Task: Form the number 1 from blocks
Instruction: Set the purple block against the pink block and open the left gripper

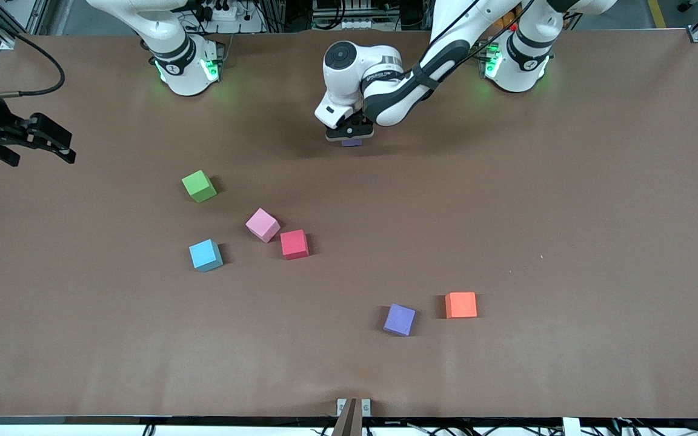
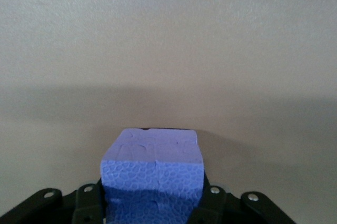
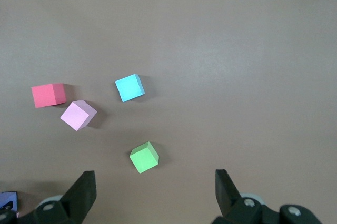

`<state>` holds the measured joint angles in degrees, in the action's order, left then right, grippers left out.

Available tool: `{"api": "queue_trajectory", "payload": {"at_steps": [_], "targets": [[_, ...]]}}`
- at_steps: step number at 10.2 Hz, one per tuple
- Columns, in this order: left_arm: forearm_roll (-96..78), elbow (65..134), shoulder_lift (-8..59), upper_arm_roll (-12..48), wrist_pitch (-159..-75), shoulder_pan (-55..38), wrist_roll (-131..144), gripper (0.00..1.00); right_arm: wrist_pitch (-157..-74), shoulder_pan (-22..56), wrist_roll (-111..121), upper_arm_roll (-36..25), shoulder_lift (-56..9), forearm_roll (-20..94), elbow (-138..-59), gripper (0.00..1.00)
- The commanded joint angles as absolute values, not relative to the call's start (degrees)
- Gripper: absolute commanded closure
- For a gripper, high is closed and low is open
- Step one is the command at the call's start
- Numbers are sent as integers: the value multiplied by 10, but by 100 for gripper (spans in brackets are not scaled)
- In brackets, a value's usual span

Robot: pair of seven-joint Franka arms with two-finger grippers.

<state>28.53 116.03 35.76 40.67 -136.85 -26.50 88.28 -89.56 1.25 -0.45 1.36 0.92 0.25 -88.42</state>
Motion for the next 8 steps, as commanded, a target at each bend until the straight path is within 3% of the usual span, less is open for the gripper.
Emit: {"api": "queue_trajectory", "payload": {"at_steps": [1,6,7,8], "targets": [[301,1155,361,404,-1359,-272,878,100,-894,6,2,12,11,10,-882,0],[301,1158,361,406,-1359,-272,867,100,-896,4,2,11,11,10,-882,0],[301,1158,362,406,-1359,-272,867,74,-896,2,2,11,11,11,-881,0],[301,1158,362,406,-1359,-278,874,1,-896,2,2,11,11,11,-882,0]]}}
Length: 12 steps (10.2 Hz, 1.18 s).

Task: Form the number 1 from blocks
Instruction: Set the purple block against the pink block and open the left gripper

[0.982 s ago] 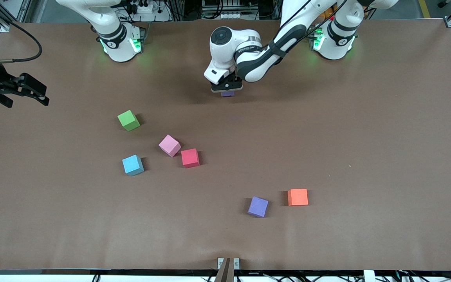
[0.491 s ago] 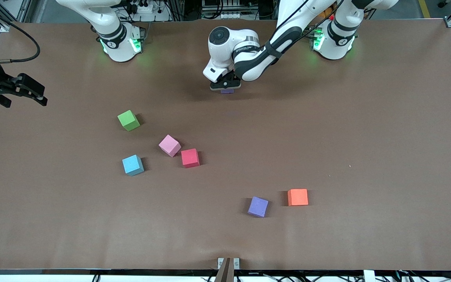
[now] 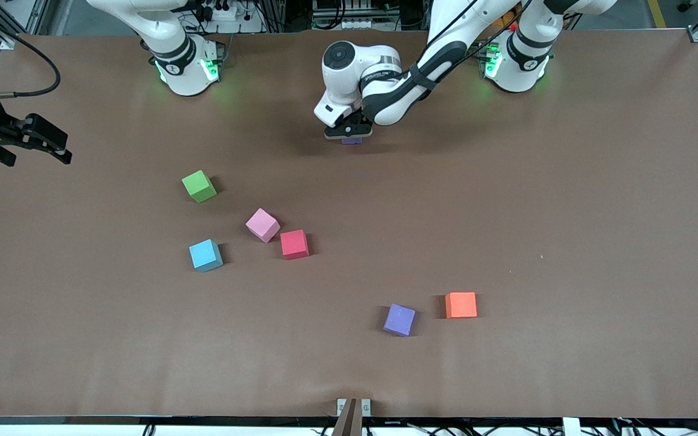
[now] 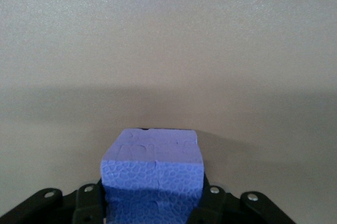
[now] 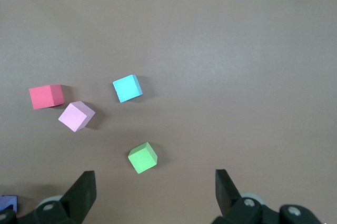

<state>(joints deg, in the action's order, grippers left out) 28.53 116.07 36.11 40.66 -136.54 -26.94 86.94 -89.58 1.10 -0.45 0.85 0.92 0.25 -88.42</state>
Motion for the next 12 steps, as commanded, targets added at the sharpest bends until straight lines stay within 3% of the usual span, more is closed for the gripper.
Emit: {"api": "queue_trajectory", "payload": {"at_steps": [1,7,12], "targets": [[297,1158,361,406,-1359,-288,881,0,-896,1,2,11,11,11,-882,0],[292,1147,311,405,-1322,-278,902,0,-896,2,2,11,11,11,-882,0],[292,1078,307,401,-1280,-152,889,0,-896,-1,2,11,10,11,-882,0]]}}
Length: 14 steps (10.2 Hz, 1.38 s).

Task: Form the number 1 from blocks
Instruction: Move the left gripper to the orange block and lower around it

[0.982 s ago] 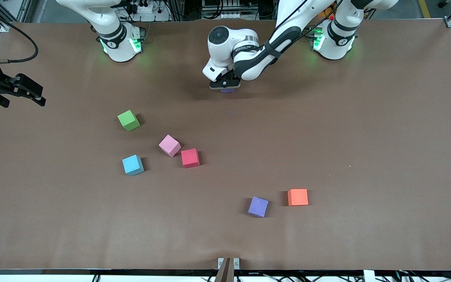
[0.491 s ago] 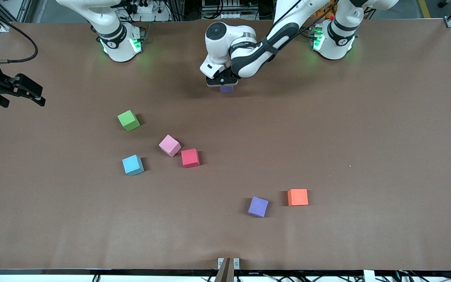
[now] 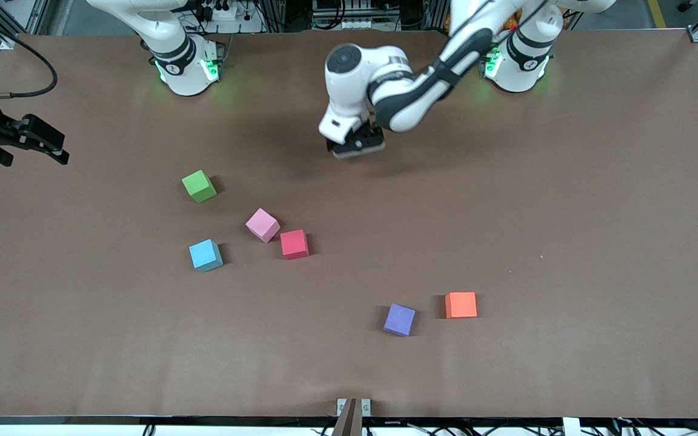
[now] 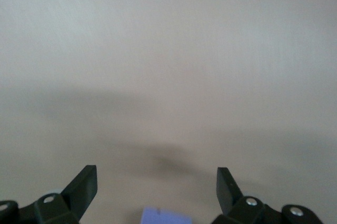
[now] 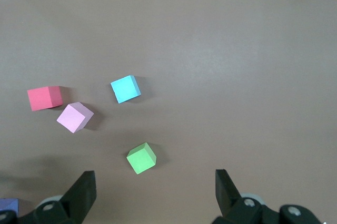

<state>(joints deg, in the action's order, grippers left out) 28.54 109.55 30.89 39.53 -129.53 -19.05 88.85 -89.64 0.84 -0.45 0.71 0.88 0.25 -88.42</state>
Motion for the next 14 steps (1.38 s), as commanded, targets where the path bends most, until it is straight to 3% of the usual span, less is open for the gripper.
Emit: {"api": "queue_trajectory", "payload": {"at_steps": [1,7,14], "targets": [[291,1077,307,401,-1280,-118,895,0,-896,-2,2,11,10,11,-882,0],[289,1016,330,399,-1259,75,925,0,-896,-2,2,12,11,11,-882,0],[279,893,427,366,-1259,70,1049,0,-896,-2,2,11,11,11,-883,0]]}}
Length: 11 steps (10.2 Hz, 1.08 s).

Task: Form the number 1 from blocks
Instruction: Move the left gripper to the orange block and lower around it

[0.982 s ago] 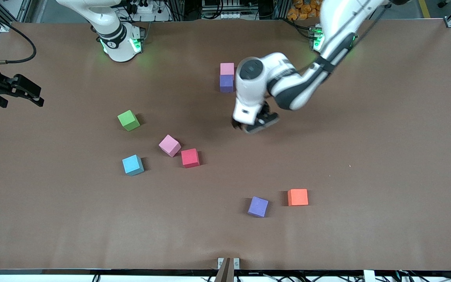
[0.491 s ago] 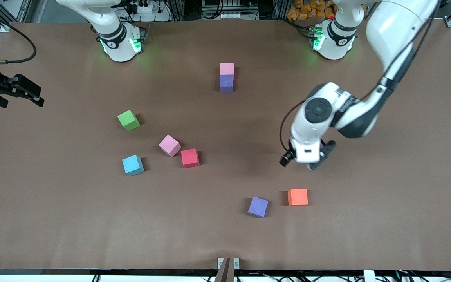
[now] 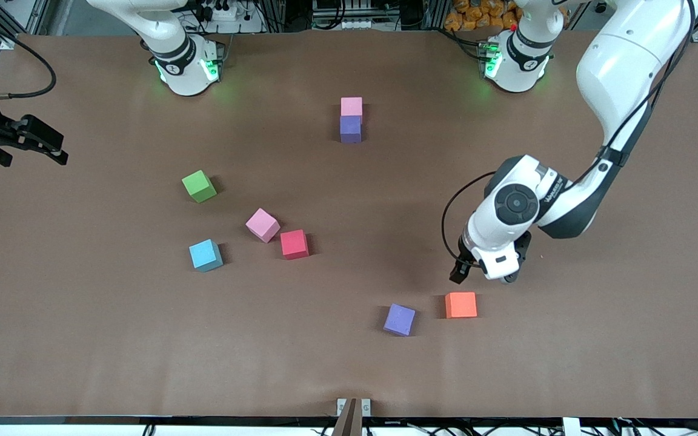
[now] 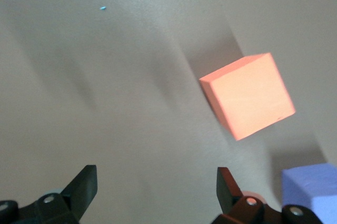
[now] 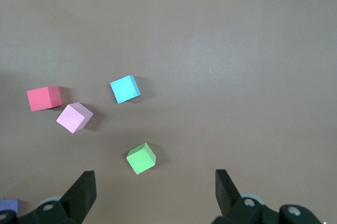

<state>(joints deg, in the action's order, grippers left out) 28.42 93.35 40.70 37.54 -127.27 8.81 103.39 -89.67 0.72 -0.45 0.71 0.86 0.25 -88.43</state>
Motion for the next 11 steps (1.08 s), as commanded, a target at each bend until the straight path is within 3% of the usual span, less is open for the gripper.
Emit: {"api": "queue_trajectory", "payload": {"at_steps": [1,4,11], "targets": [[279,870,438,341,-1259,44,1050,0,-896,-2,2,11,11,10,-883,0],[286,817,466,217,-1277,-59,1021,0,-897,-2,2,11,10,11,-882,0],[286,816,459,213,-1288,-74,827,0,-897,-2,2,11,10,11,-883,0]]}}
